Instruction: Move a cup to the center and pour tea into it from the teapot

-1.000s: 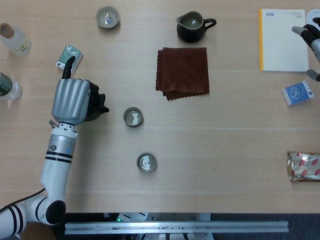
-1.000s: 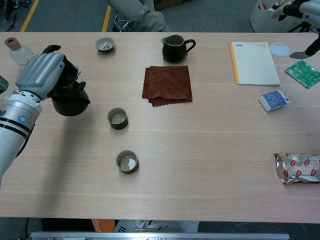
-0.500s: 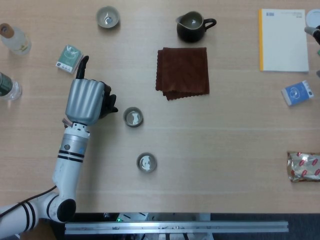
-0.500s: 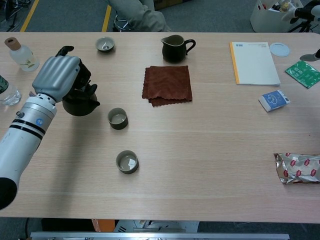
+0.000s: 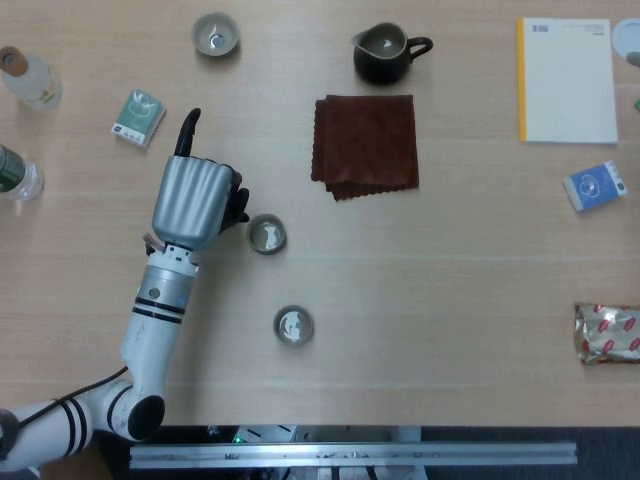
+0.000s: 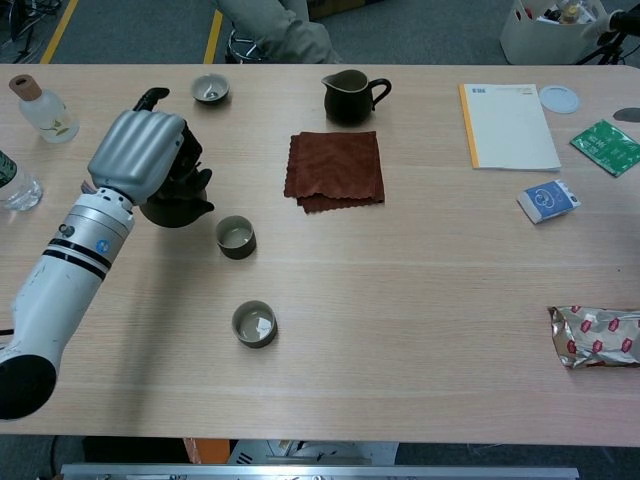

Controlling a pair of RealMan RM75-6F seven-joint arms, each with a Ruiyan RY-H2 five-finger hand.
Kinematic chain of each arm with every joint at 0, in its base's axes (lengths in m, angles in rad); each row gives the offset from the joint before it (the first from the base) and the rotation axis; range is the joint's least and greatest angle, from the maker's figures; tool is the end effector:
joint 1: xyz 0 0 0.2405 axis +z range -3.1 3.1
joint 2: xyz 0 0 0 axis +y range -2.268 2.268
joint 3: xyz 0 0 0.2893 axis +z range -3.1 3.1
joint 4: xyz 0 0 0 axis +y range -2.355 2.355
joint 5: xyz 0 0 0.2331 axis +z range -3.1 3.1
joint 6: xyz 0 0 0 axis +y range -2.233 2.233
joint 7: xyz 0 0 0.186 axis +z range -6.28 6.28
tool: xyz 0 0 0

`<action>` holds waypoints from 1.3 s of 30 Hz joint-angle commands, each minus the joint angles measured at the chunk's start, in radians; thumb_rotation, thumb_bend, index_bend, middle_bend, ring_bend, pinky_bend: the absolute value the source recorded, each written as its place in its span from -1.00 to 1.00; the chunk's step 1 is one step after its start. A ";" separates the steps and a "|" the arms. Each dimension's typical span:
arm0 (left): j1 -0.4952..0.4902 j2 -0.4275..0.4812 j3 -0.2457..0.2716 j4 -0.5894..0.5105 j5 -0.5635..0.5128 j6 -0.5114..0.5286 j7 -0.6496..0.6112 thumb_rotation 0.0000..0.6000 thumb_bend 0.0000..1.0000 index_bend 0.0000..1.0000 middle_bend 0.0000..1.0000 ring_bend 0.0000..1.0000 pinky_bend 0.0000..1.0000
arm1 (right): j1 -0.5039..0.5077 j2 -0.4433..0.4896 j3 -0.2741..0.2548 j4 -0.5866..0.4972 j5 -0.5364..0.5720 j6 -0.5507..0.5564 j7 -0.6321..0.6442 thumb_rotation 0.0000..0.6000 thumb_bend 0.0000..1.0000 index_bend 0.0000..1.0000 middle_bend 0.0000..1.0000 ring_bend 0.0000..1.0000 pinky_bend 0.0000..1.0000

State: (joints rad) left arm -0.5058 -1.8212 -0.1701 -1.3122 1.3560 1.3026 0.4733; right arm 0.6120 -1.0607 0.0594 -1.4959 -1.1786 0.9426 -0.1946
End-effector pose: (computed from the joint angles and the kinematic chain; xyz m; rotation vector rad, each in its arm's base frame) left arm -0.1826 0.3495 -0.0808 -1.6185 -0.7564 -1.0236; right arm -0.3059 -0.4087 0.1358 1.7249 -0.7819 0.5724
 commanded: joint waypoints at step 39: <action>-0.004 -0.085 0.059 0.144 0.141 0.089 0.095 1.00 -0.29 0.87 1.00 0.57 -0.86 | -0.054 0.005 0.036 0.021 -0.028 -0.015 0.068 1.00 -0.67 -0.67 -0.54 -0.78 -0.70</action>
State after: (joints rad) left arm -0.5096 -1.9055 -0.1115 -1.1687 1.4959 1.3908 0.5673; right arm 0.5577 -1.0557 0.0952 -1.4753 -1.2065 0.9274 -0.1271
